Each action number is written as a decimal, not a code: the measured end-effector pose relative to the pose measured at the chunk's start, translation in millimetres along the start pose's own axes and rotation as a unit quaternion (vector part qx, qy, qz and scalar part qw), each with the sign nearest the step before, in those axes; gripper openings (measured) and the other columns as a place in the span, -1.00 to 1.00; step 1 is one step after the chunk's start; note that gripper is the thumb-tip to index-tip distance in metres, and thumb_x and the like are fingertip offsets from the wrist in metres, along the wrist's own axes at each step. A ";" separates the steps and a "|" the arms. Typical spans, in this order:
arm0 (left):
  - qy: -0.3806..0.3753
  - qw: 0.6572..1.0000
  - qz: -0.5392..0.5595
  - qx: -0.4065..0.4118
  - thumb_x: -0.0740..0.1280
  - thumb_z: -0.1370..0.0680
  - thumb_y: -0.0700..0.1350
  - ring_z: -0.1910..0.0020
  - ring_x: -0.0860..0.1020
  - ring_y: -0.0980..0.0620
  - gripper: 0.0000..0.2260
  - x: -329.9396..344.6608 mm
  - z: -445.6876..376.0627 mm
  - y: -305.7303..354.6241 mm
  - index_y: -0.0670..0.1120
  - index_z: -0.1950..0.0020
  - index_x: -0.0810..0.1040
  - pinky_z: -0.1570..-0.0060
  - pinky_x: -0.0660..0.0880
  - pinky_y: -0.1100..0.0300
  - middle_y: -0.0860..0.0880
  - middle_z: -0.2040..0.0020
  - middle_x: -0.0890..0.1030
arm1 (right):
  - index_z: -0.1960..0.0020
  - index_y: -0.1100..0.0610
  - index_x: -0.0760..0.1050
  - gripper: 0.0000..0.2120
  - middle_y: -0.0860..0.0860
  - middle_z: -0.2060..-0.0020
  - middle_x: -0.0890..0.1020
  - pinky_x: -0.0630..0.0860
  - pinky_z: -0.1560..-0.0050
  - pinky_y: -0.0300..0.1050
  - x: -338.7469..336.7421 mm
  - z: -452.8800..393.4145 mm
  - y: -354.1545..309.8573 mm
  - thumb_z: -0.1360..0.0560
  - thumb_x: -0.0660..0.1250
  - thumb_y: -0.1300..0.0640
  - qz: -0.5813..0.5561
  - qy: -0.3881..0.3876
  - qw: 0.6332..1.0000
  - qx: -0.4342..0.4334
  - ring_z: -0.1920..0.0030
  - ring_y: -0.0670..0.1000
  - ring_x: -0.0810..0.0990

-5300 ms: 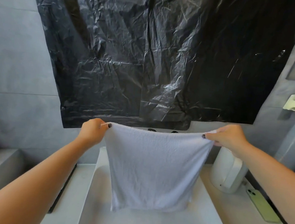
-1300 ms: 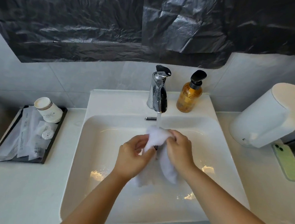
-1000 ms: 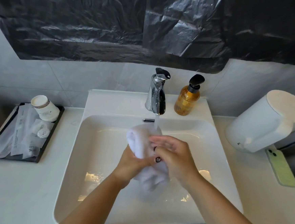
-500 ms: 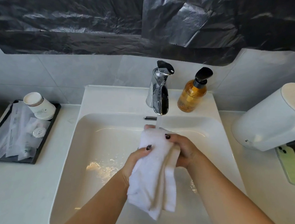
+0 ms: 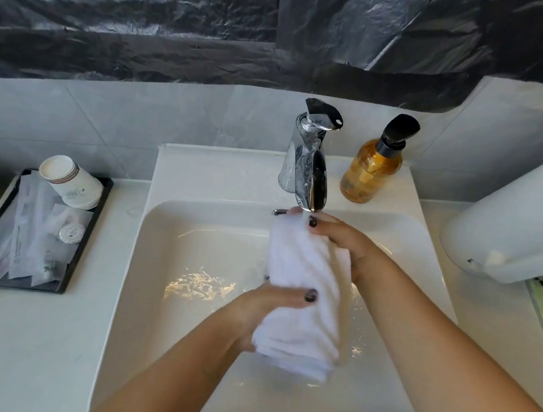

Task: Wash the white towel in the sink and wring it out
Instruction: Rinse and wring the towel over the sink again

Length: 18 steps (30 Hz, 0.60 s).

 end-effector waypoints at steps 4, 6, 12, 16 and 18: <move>0.074 0.982 -0.166 0.043 0.61 -0.13 -0.07 -0.07 0.66 -0.17 -0.41 -11.2 -11.8 11.5 -0.20 -0.12 0.62 -0.12 0.59 -0.11 -0.20 -0.01 0.69 | 0.04 0.14 0.56 -0.62 0.05 0.19 0.67 0.56 0.10 -0.14 4.9 -3.8 1.7 -0.18 0.56 0.22 0.061 0.069 0.994 0.061 0.13 0.03 0.66; 0.133 0.962 -0.226 0.072 0.59 -0.05 0.03 0.00 0.68 -0.07 -0.41 -16.9 -12.7 16.6 -0.15 -0.03 0.66 -0.07 0.61 -0.04 -0.13 0.04 0.71 | 0.06 0.14 0.56 -0.67 0.02 0.22 0.67 0.53 0.08 -0.15 7.6 -3.9 0.9 -0.22 0.54 0.30 0.093 0.104 0.989 0.054 0.17 0.00 0.66; 0.133 0.920 -0.356 0.092 0.45 -0.34 0.07 0.19 0.56 0.00 -0.72 -8.7 -20.7 14.0 -0.05 0.11 0.51 0.09 0.61 0.10 -0.13 0.12 0.63 | 0.24 0.06 0.51 -0.73 -0.05 0.36 0.59 0.50 0.24 -0.22 10.1 -0.7 -1.6 -0.30 0.49 0.38 0.273 0.253 0.928 0.002 0.31 -0.04 0.57; 0.237 0.892 -0.364 0.129 0.44 -0.23 0.02 0.21 0.55 0.09 -0.64 -26.4 -13.8 21.6 -0.04 0.03 0.50 0.29 0.52 0.37 -0.02 0.10 0.60 | 0.23 0.02 0.50 -0.75 -0.06 0.30 0.60 0.54 0.20 -0.16 3.1 6.7 5.7 -0.28 0.47 0.32 0.273 0.352 0.895 -0.033 0.25 0.00 0.60; 0.220 0.874 -0.403 0.161 0.41 -0.25 0.07 0.18 0.60 0.11 -0.66 -18.5 -10.9 28.3 0.00 0.03 0.53 0.15 0.60 0.17 0.06 0.14 0.63 | 0.21 0.00 0.53 -0.77 -0.07 0.27 0.61 0.55 0.16 -0.13 0.2 10.6 3.6 -0.25 0.50 0.26 0.265 0.381 0.885 -0.041 0.21 0.02 0.61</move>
Point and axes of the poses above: each hand's wrist, its own z-axis away from the middle knuckle, its own x-axis out of the palm, y = z × x, the point moved 7 cm from there along -z, towards the middle knuckle
